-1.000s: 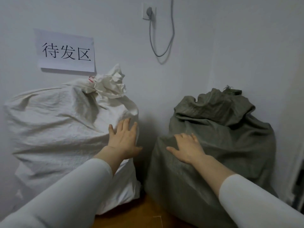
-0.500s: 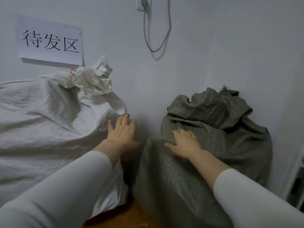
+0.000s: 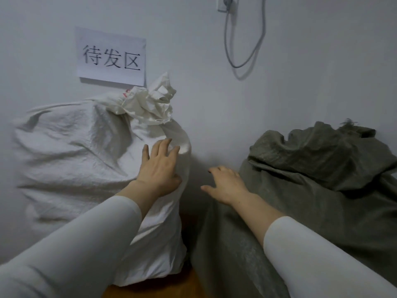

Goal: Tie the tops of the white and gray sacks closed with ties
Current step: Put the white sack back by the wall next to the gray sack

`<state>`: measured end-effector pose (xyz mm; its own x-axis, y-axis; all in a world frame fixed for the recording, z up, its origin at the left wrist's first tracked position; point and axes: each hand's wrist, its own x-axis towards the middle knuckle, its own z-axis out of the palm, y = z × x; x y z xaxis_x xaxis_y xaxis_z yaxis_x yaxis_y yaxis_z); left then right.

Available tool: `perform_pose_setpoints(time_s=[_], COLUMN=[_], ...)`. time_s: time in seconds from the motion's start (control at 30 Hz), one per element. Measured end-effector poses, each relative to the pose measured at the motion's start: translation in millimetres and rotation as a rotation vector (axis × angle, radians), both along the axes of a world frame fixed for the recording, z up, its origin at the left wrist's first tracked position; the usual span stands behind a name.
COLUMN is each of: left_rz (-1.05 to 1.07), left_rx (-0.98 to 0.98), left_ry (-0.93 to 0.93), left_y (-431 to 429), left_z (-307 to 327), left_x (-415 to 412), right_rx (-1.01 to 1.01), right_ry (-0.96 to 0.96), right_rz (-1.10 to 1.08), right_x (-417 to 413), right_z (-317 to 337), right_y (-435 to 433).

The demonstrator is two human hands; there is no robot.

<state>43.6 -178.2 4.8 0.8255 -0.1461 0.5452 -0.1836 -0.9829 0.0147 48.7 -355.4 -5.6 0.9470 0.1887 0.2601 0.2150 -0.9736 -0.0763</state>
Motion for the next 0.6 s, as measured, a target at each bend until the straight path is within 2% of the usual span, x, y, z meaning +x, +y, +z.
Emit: perform_pose_setpoints(time_s=[0.1, 0.17, 0.33, 0.47, 0.6], left_rz=[0.137, 0.242, 0.39, 0.32, 0.18], left_rx=[-0.019, -0.064, -0.252, -0.266, -0.275], left_ry=[-0.033, 0.016, 0.19, 0.195, 0.066], left_y=[30.3, 54.1, 116.5, 153.9, 178.4], left_z=[-4.8, -7.8, -17.3, -27.5, -40.7], left_x=[-9.1, -13.3, -6.2, 7.6, 25.4], right_rx=[0.17, 0.259, 0.234, 0.223, 0.28], right_ry=[0.053, 0.086, 0.015, -0.043, -0.076], right_rz=[0.121, 0.194, 0.238, 0.178, 0.137], right_x=[9.6, 12.0, 28.8, 46.5, 57.0], right_z=[-5.6, -10.3, -14.9, -13.1, -11.6], right_y=[31.2, 53.7, 105.6, 136.0, 157.9])
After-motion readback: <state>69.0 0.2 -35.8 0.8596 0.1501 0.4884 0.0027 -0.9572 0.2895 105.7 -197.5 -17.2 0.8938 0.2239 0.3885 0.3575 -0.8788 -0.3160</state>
